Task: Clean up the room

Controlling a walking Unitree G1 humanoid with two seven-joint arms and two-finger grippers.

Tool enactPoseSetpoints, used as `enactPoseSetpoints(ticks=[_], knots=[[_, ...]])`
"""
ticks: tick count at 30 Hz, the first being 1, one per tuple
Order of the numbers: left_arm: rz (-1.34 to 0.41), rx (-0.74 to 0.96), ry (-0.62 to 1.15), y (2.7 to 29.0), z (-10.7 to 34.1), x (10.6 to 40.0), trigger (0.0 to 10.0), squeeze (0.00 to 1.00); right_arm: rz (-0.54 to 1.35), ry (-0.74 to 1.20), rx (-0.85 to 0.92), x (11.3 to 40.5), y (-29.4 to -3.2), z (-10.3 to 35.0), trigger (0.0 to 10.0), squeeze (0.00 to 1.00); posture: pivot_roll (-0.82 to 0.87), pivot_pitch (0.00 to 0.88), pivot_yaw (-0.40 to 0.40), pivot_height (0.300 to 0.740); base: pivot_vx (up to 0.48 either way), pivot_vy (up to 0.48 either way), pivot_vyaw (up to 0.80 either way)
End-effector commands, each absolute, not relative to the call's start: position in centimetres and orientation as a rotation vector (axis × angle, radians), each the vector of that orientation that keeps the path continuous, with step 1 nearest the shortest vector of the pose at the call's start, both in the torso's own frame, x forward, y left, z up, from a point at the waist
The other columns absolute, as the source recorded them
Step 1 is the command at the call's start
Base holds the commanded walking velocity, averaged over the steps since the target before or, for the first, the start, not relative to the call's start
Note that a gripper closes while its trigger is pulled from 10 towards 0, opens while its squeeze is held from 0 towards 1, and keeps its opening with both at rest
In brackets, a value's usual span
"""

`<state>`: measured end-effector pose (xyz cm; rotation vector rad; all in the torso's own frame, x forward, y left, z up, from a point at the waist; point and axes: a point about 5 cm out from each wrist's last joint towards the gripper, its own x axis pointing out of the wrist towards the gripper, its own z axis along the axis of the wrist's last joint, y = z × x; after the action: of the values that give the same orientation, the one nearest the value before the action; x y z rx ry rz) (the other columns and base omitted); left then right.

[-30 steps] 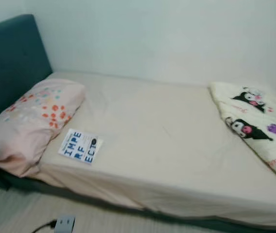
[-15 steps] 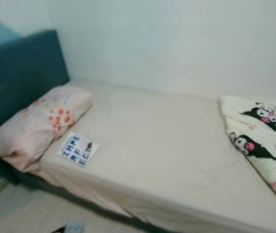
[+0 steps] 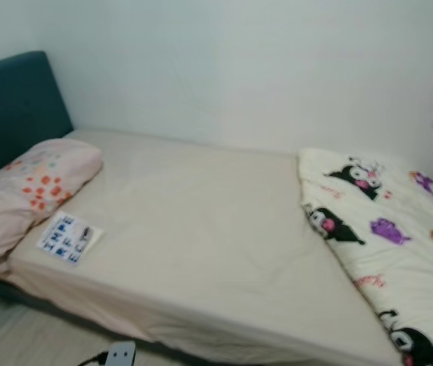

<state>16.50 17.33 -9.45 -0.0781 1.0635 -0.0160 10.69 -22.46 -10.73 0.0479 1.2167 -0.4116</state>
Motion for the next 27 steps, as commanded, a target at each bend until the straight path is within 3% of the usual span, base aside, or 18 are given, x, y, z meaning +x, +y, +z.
enactPoseSetpoints(ticks=[1, 9, 23, 27], knots=[[0.004, -0.054, 1.068, 18.9, -9.3, 16.4, 10.0, 0.0, -0.398, 1.214, 0.059, 10.9, -21.9, -10.8, 10.0, 0.0, -0.05, 0.0, -0.017, 0.727, 0.0, -0.48, 0.0], [0.018, -0.045, 1.075, 20.5, -9.3, 15.8, 10.0, 0.0, -0.397, 1.201, 0.064, 11.0, -21.9, -10.8, 10.0, 0.0, -0.05, 0.001, -0.012, 0.727, 0.0, -0.48, 0.0], [-0.02, -0.056, 1.095, 16.9, -10.1, 15.0, 10.0, 0.0, -0.37, 1.177, 0.062, 11.4, -22.0, -10.6, 10.0, 0.0, -0.05, 0.0, -0.009, 0.727, 0.0, -0.463, 0.0], [-0.01, -0.052, 1.096, 16.7, -10.0, 15.2, 10.0, 0.0, -0.398, 1.048, 0.175, 13.2, -23.2, -9.7, 10.0, 0.0, -0.05, 0.0, -0.007, 0.727, 0.0, 0.0, 0.0]])
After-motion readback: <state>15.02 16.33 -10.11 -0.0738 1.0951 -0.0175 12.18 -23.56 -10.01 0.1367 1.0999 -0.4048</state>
